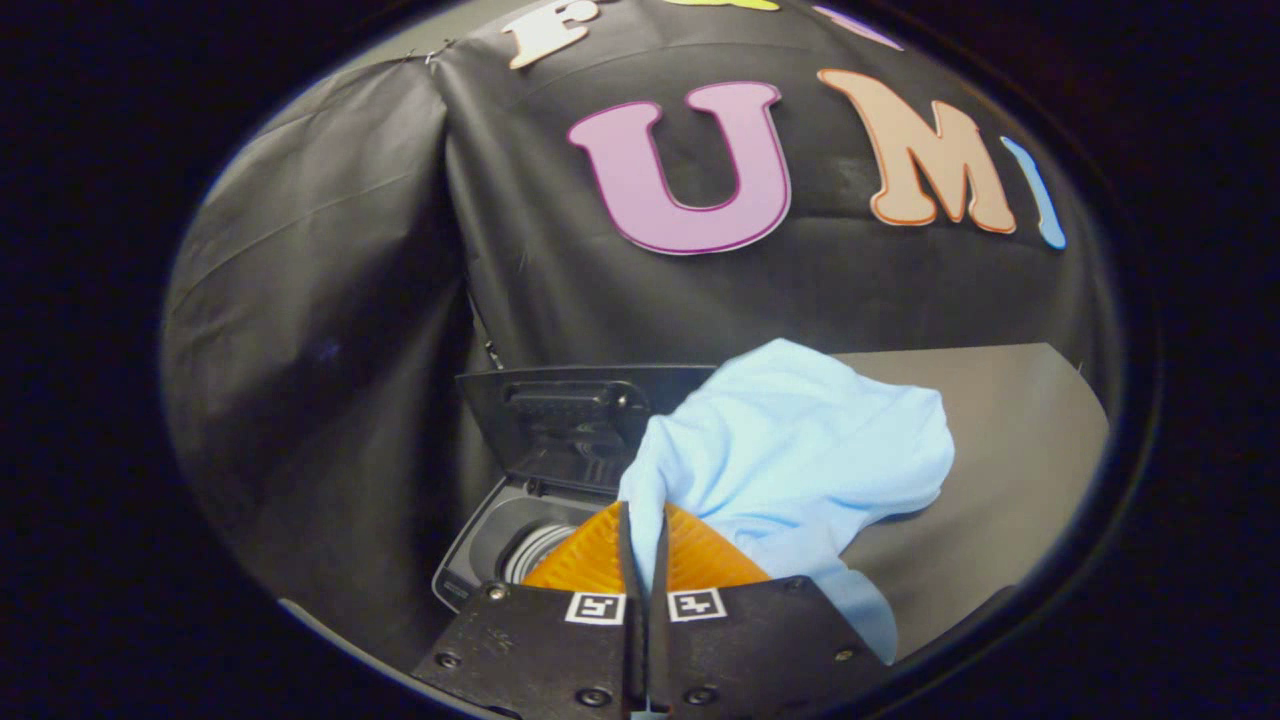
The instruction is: Put the clothes into the washing machine and then close the washing machine lid.
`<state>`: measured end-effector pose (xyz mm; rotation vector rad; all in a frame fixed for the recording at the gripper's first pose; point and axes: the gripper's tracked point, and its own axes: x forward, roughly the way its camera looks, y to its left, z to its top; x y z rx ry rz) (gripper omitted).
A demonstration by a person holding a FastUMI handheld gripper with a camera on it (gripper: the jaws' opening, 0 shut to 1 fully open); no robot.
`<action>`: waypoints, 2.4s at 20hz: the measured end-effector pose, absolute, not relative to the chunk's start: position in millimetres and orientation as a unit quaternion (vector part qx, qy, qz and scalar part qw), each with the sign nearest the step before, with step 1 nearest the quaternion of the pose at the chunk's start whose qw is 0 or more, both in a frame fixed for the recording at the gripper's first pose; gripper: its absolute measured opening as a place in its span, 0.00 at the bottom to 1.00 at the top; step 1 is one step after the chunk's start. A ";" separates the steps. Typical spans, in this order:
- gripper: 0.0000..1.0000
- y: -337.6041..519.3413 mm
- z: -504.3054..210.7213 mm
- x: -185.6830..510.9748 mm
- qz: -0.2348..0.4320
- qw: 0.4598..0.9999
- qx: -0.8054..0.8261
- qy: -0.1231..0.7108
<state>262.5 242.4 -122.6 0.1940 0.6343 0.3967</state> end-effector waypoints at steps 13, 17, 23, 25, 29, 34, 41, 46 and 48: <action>0.02 369.9 -221.1 232.5 0.259 0.875 0.083 0.400; 0.05 378.0 -262.0 226.7 0.253 0.866 0.046 0.430; 0.24 373.2 -265.2 226.2 0.247 0.869 0.055 0.425; 0.24 369.8 -258.6 227.6 0.249 0.873 0.053 0.416; 0.24 364.4 -250.4 220.9 0.254 0.878 0.050 0.403; 0.24 361.4 -249.1 219.7 0.251 0.882 0.056 0.394; 0.42 347.5 -237.0 222.6 0.241 0.895 0.056 0.371; 0.80 335.9 -210.4 236.3 0.225 0.914 0.060 0.332; 0.99 331.9 -195.4 246.4 0.219 0.925 0.059 0.306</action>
